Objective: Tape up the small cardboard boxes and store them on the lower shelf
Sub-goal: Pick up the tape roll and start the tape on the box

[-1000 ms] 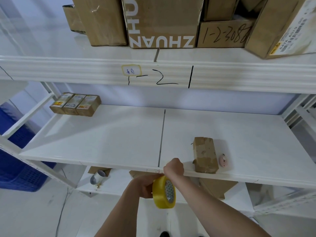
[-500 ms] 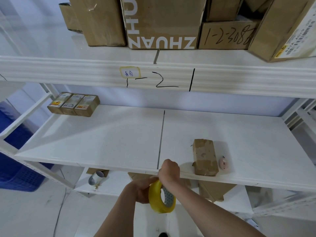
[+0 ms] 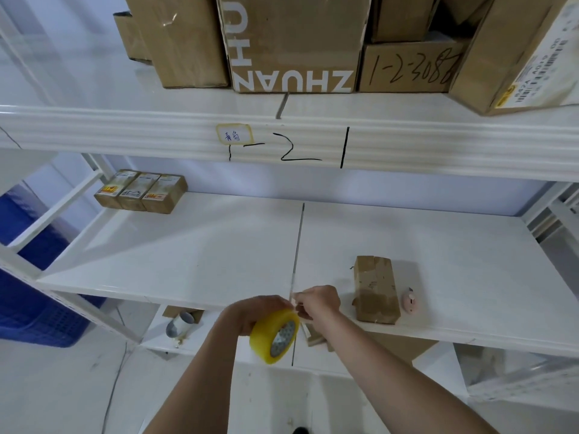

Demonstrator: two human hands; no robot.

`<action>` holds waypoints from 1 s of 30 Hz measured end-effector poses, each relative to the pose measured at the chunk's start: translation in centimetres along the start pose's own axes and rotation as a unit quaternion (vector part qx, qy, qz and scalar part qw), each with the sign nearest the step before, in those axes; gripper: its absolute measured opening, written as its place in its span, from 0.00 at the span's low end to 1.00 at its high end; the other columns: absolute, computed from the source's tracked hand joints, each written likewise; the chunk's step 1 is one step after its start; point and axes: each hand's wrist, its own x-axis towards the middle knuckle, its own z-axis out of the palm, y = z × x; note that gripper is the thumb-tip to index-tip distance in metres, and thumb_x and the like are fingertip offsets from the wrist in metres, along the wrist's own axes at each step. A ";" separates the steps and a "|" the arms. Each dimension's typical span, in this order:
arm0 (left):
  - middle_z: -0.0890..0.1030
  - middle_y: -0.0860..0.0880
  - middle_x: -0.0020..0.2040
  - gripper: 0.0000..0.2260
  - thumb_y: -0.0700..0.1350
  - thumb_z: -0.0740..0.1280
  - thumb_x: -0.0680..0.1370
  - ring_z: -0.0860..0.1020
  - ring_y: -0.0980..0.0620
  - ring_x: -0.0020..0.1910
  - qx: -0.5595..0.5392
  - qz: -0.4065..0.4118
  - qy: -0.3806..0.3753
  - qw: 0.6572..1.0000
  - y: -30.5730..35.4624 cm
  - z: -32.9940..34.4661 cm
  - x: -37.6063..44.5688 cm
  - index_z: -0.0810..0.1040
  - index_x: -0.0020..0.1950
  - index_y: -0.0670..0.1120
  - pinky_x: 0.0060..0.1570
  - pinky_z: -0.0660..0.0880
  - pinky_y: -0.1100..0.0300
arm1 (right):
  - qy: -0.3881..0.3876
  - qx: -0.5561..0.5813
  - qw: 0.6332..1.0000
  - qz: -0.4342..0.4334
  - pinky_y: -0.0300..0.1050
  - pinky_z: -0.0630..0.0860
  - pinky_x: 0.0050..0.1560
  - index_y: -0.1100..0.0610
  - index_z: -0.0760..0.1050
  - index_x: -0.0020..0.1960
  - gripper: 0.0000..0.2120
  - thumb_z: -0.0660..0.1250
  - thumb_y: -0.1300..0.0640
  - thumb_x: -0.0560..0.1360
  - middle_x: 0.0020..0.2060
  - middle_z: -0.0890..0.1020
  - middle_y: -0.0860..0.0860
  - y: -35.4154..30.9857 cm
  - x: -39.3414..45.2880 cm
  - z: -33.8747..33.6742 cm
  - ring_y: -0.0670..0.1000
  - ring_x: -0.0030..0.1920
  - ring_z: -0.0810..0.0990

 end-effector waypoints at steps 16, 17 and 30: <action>0.78 0.47 0.66 0.11 0.48 0.62 0.84 0.77 0.41 0.64 0.315 0.081 0.006 0.946 8.3 3.6 -1.3 0.84 0.61 0.54 0.65 0.76 0.43 | -0.116 0.063 0.983 0.126 0.50 0.84 0.39 0.60 0.81 0.50 0.09 0.76 0.55 0.75 0.44 0.86 0.53 -1.3 1.3 -8.9 0.57 0.46 0.83; 0.78 0.47 0.66 0.11 0.48 0.63 0.84 0.77 0.41 0.64 0.308 0.080 0.002 0.948 8.7 3.9 -1.3 0.84 0.60 0.54 0.65 0.76 0.43 | -0.101 0.052 0.987 0.117 0.48 0.82 0.36 0.60 0.80 0.51 0.11 0.76 0.54 0.75 0.45 0.85 0.53 -1.4 1.4 -9.4 0.56 0.45 0.83; 0.82 0.48 0.55 0.21 0.63 0.74 0.73 0.81 0.48 0.55 0.381 0.118 0.061 0.915 12.0 5.9 1.2 0.84 0.57 0.49 0.57 0.79 0.54 | 0.070 0.058 0.996 -0.012 0.33 0.69 0.17 0.62 0.78 0.37 0.10 0.77 0.62 0.73 0.26 0.76 0.51 -3.1 2.4 -16.1 0.44 0.19 0.73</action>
